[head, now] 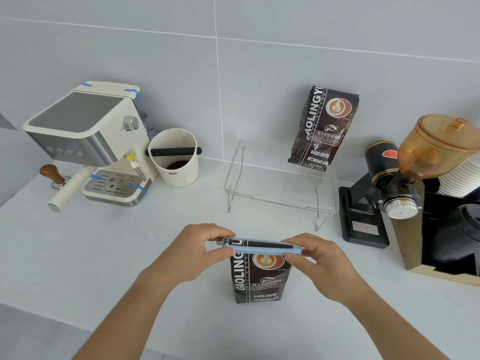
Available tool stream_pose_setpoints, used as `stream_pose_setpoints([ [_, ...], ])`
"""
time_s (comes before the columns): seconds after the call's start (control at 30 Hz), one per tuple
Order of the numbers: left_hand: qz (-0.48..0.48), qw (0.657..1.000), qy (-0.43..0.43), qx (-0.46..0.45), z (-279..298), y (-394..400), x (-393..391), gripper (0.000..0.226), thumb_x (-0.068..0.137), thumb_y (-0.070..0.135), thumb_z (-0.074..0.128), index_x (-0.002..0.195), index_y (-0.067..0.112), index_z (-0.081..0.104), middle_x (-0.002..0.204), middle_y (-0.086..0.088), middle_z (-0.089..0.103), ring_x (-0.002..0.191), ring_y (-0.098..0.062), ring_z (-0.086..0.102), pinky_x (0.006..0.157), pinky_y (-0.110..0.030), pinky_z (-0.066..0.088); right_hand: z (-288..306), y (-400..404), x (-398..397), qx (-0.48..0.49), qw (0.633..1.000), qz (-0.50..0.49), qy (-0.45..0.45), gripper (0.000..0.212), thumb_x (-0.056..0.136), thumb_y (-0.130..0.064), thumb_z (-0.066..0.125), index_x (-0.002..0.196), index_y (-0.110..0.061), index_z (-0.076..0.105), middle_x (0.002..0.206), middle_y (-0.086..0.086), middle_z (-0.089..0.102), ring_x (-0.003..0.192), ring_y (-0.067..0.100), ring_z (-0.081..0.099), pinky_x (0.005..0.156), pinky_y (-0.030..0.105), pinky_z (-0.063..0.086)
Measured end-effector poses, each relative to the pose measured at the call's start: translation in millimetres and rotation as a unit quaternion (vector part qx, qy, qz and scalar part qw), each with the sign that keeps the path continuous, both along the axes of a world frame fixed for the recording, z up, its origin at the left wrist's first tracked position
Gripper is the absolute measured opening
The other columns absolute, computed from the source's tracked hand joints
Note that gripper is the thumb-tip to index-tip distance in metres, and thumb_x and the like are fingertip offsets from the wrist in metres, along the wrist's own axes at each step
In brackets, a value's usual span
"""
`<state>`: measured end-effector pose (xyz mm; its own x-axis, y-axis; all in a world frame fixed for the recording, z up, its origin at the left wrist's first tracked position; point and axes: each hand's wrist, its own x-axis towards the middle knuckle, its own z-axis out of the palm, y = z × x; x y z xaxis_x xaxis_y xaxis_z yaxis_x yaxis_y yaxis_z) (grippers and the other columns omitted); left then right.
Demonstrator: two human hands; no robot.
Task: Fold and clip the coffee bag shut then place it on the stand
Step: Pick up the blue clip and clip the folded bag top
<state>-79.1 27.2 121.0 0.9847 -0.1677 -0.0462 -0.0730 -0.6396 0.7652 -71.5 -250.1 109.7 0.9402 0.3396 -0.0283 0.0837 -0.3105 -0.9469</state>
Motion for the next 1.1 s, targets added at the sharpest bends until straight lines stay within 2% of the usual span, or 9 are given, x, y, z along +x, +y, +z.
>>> stream_pose_setpoints([
  [0.13, -0.033, 0.998, -0.038, 0.04, 2.4, 1.7, -0.1, 0.026, 0.082, 0.031, 0.072, 0.107, 0.026, 0.072, 0.092, 0.023, 0.066, 0.094, 0.006, 0.057, 0.074, -0.004, 0.04, 4.4, 0.5, -0.3, -0.067, 0.997, 0.009, -0.048, 0.029, 0.086, -0.013, 0.07, 0.092, -0.041, 0.07, 0.1, -0.016, 0.066, 0.094, 0.012, 0.062, 0.076, 0.014, 0.048],
  [0.27, -0.067, 0.993, -0.045, 0.081, 5.0, 1.3, 0.2, 0.034, 0.083, 0.042, 0.06, 0.112, 0.026, 0.069, 0.095, 0.013, 0.068, 0.09, -0.002, 0.059, 0.083, -0.018, 0.046, 10.4, -0.1, -1.3, -0.116, 0.99, 0.017, -0.078, 0.02, 0.086, -0.017, 0.07, 0.093, -0.035, 0.071, 0.102, -0.015, 0.062, 0.088, 0.009, 0.059, 0.068, 0.009, 0.044],
  [0.4, -0.092, 0.989, -0.044, 0.106, 4.8, 1.3, 0.5, 0.039, 0.084, 0.046, 0.053, 0.116, 0.027, 0.066, 0.092, 0.02, 0.061, 0.087, 0.004, 0.056, 0.08, -0.014, 0.044, 14.2, 0.3, -3.3, -0.127, 0.988, 0.024, -0.089, 0.013, 0.084, -0.013, 0.071, 0.094, -0.02, 0.076, 0.076, -0.005, 0.064, 0.074, 0.006, 0.057, 0.056, 0.006, 0.04],
  [0.47, -0.1, 0.988, -0.045, 0.106, 4.8, 1.4, 0.5, 0.035, 0.086, 0.044, 0.054, 0.115, 0.027, 0.066, 0.088, 0.024, 0.057, 0.086, 0.009, 0.054, 0.078, -0.01, 0.041, 14.6, 0.4, -3.4, -0.136, 0.986, 0.027, -0.096, 0.012, 0.084, -0.014, 0.072, 0.094, -0.019, 0.076, 0.073, -0.004, 0.064, 0.069, 0.006, 0.056, 0.055, 0.006, 0.039],
  [0.57, -0.104, 0.988, -0.05, 0.107, 5.8, 1.3, -1.2, 0.02, 0.09, 0.035, 0.06, 0.107, 0.028, 0.067, 0.081, 0.026, 0.053, 0.083, 0.009, 0.051, 0.073, -0.009, 0.039, 12.0, 0.6, -3.1, -0.144, 0.983, 0.03, -0.108, 0.011, 0.084, -0.017, 0.073, 0.094, -0.022, 0.075, 0.086, -0.006, 0.065, 0.065, 0.009, 0.055, 0.058, 0.009, 0.04],
  [0.63, -0.103, 0.988, -0.053, 0.106, 6.0, 1.2, -2.7, 0.016, 0.09, 0.033, 0.06, 0.103, 0.027, 0.067, 0.078, 0.025, 0.051, 0.081, 0.008, 0.05, 0.07, -0.009, 0.038, 10.7, 1.3, -3.9, -0.144, 0.983, 0.028, -0.111, 0.01, 0.084, -0.018, 0.072, 0.093, -0.022, 0.075, 0.078, -0.004, 0.065, 0.064, 0.01, 0.054, 0.059, 0.011, 0.041],
  [0.83, -0.11, 0.987, -0.053, 0.105, 4.8, 1.2, -5.2, 0.019, 0.091, 0.035, 0.057, 0.104, 0.026, 0.067, 0.079, 0.024, 0.052, 0.081, 0.006, 0.051, 0.073, -0.017, 0.044, 9.1, 4.1, -8.6, -0.145, 0.982, 0.004, -0.122, 0.005, 0.084, -0.016, 0.072, 0.088, -0.019, 0.073, 0.071, -0.003, 0.062, 0.065, 0.009, 0.052, 0.056, 0.008, 0.038],
  [0.97, -0.115, 0.986, -0.056, 0.103, 4.9, 2.7, -6.2, 0.023, 0.089, 0.039, 0.054, 0.104, 0.026, 0.067, 0.078, 0.025, 0.051, 0.081, 0.001, 0.053, 0.073, -0.02, 0.045, 8.9, 4.9, -10.4, -0.155, 0.979, 0.001, -0.135, 0.004, 0.084, -0.016, 0.072, 0.087, -0.017, 0.073, 0.091, -0.009, 0.06, 0.066, 0.007, 0.052, 0.055, 0.006, 0.037],
  [1.1, -0.112, 0.988, -0.063, 0.089, 3.6, 2.9, -8.2, 0.026, 0.087, 0.04, 0.053, 0.102, 0.025, 0.068, 0.076, 0.025, 0.053, 0.082, -0.002, 0.055, 0.073, -0.02, 0.045, 9.2, 5.8, -11.4, -0.163, 0.977, -0.001, -0.135, 0.004, 0.083, -0.016, 0.072, 0.087, -0.017, 0.073, 0.091, -0.011, 0.06, 0.067, 0.006, 0.053, 0.053, 0.005, 0.037],
])
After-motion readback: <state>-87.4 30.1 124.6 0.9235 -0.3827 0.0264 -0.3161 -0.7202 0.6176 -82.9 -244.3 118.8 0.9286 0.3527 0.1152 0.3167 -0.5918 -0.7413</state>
